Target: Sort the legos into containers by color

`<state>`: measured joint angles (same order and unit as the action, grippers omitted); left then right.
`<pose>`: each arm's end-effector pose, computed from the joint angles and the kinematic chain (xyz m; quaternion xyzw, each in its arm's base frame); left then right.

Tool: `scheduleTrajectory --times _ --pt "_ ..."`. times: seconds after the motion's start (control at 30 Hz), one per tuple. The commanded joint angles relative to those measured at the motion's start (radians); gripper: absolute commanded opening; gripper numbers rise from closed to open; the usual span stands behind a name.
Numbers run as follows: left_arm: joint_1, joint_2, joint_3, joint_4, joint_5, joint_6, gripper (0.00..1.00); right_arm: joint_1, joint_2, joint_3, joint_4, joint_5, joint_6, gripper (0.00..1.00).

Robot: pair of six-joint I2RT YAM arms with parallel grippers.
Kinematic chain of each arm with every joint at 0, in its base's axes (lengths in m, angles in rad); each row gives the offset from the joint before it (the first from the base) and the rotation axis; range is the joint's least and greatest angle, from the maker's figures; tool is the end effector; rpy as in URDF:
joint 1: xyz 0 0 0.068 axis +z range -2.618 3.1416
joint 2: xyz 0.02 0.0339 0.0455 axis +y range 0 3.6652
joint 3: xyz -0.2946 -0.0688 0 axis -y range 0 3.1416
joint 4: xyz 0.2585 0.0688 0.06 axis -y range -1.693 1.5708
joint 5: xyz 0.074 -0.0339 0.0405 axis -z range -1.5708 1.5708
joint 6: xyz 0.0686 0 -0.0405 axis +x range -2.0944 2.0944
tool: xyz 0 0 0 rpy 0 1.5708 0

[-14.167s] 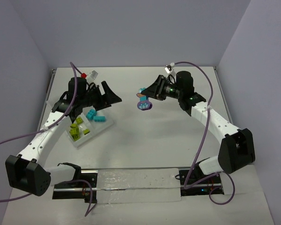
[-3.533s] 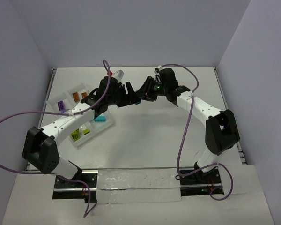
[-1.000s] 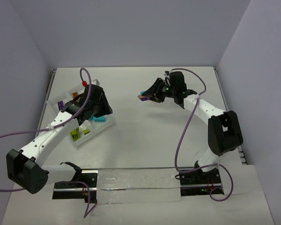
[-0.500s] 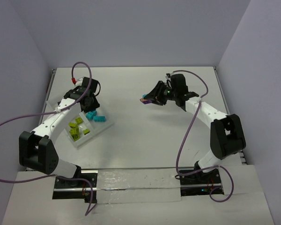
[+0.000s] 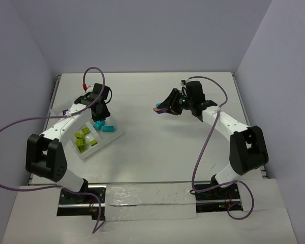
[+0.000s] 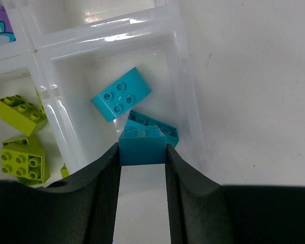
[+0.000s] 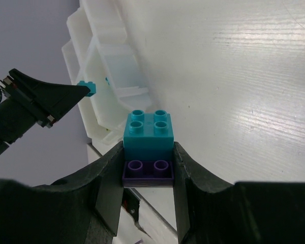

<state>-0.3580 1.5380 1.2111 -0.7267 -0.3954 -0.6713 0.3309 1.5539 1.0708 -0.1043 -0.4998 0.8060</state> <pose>0.3299 -0.0952 0.2624 -0.1975 0.9285 0.0419 0.3117 0.3520 0.1557 0.2667 0.0875 0.8576 0.4300 0.2682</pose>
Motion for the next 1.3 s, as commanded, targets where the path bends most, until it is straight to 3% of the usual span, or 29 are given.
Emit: scheduleTrajectory --times 0.0,0.87,1.27 --pt "0.007 0.001 0.009 0.095 0.008 0.021 0.0 -0.006 -0.048 -0.012 0.002 0.012 -0.02 0.0" --pt "0.008 0.084 -0.001 0.092 0.046 0.02 0.01 -0.005 -0.036 0.003 0.012 0.004 -0.021 0.0" --pt "0.009 0.103 -0.002 0.102 0.054 0.022 0.18 -0.006 -0.04 -0.001 0.006 0.004 -0.031 0.0"
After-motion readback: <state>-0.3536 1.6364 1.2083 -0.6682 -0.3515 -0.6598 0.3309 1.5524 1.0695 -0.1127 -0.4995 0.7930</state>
